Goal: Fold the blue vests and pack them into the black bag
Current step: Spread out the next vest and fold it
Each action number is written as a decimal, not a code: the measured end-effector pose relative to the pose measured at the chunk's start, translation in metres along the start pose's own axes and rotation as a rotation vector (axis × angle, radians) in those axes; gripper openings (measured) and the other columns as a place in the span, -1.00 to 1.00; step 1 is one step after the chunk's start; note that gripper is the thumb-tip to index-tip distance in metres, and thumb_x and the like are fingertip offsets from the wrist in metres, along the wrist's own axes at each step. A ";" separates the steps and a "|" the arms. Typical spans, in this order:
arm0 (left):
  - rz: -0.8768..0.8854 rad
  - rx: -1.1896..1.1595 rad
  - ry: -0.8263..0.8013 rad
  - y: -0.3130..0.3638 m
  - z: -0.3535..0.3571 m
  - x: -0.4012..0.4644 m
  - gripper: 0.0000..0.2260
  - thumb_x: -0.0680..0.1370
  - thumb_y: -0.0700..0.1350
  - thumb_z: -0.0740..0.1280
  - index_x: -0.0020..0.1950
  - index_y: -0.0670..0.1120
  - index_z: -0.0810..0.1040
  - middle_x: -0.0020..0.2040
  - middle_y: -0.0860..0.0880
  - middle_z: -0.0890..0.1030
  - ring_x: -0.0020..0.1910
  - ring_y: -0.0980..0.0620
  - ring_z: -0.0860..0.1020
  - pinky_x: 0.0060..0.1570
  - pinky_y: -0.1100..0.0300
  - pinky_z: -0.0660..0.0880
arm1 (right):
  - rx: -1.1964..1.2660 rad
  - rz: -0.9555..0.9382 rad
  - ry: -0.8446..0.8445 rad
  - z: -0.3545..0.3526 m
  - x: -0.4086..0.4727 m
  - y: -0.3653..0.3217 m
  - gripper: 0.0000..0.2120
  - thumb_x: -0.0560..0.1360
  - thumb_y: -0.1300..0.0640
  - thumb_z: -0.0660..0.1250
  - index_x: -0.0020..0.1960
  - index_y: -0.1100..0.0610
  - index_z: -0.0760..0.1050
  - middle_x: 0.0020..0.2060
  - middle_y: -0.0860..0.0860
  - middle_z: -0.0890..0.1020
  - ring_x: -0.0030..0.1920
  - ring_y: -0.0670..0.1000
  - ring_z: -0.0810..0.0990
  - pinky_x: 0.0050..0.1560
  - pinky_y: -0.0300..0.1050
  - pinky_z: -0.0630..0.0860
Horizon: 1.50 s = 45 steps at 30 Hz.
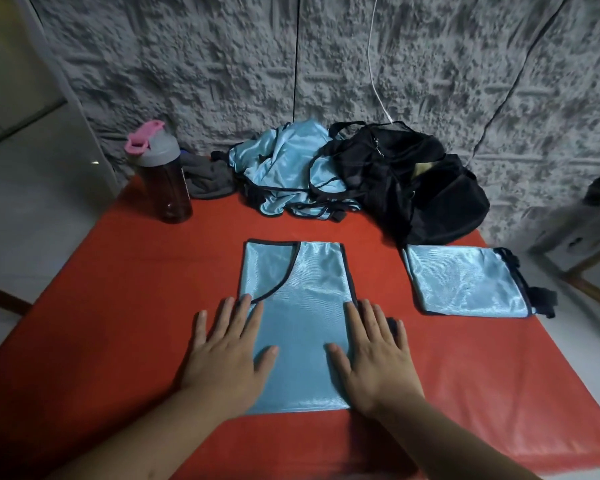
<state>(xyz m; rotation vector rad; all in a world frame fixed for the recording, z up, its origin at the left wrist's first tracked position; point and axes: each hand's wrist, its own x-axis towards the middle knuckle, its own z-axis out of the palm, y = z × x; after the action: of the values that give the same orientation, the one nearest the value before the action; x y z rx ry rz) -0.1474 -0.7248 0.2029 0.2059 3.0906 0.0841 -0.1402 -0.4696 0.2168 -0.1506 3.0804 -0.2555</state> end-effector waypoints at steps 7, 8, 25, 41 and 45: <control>-0.106 -0.017 -0.044 -0.023 -0.009 -0.009 -0.32 0.50 0.34 -0.33 0.62 0.22 -0.25 0.65 0.13 -0.20 0.62 0.01 -0.26 0.56 -0.17 -0.21 | 0.022 0.014 -0.003 0.001 -0.002 -0.001 -0.24 0.57 -0.40 -0.27 0.65 -0.04 -0.26 0.66 0.01 -0.13 0.62 0.00 -0.28 0.59 0.22 -0.23; -0.120 -0.022 -0.053 -0.023 -0.010 -0.009 -0.33 0.49 0.34 -0.35 0.61 0.23 -0.27 0.64 0.12 -0.22 0.61 0.00 -0.28 0.56 -0.16 -0.22 | 0.024 0.017 -0.005 0.002 -0.001 0.000 -0.24 0.57 -0.40 -0.26 0.65 -0.05 -0.27 0.66 0.01 -0.14 0.62 0.00 -0.28 0.58 0.23 -0.24; 0.343 -0.307 0.016 -0.015 -0.044 -0.050 -0.73 0.50 0.20 0.37 0.06 0.06 0.64 -0.02 0.20 0.53 0.07 0.22 0.41 0.17 0.23 0.44 | 0.077 -0.339 -0.010 -0.044 -0.033 0.001 -0.76 0.46 -0.02 0.15 -0.12 0.05 0.56 -0.11 -0.05 0.61 0.01 0.07 0.57 0.04 0.02 0.52; 0.212 -0.446 0.213 0.010 -0.052 -0.055 -0.83 0.58 -0.11 0.34 -0.22 -0.03 0.50 -0.18 0.05 0.56 -0.10 0.04 0.51 -0.07 0.16 0.47 | -0.080 -0.263 0.039 -0.017 -0.047 -0.005 -0.56 0.44 -0.18 0.38 0.28 -0.09 0.56 0.05 -0.11 0.56 0.10 0.04 0.52 0.06 -0.04 0.54; 0.128 -0.519 0.185 0.008 -0.065 -0.053 -0.86 0.59 -0.05 0.36 -0.15 -0.06 0.56 -0.24 0.08 0.55 -0.17 0.03 0.52 -0.14 0.08 0.46 | -0.164 -0.281 0.229 -0.013 -0.041 0.001 -0.74 0.35 0.14 0.47 0.02 -0.04 0.63 -0.18 -0.07 0.52 -0.11 0.08 0.51 -0.20 -0.03 0.47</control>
<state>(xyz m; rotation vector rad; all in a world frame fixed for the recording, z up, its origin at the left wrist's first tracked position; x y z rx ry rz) -0.0969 -0.7270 0.2700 0.3869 3.0889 0.9409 -0.1006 -0.4622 0.2310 -0.6045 3.2983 -0.0284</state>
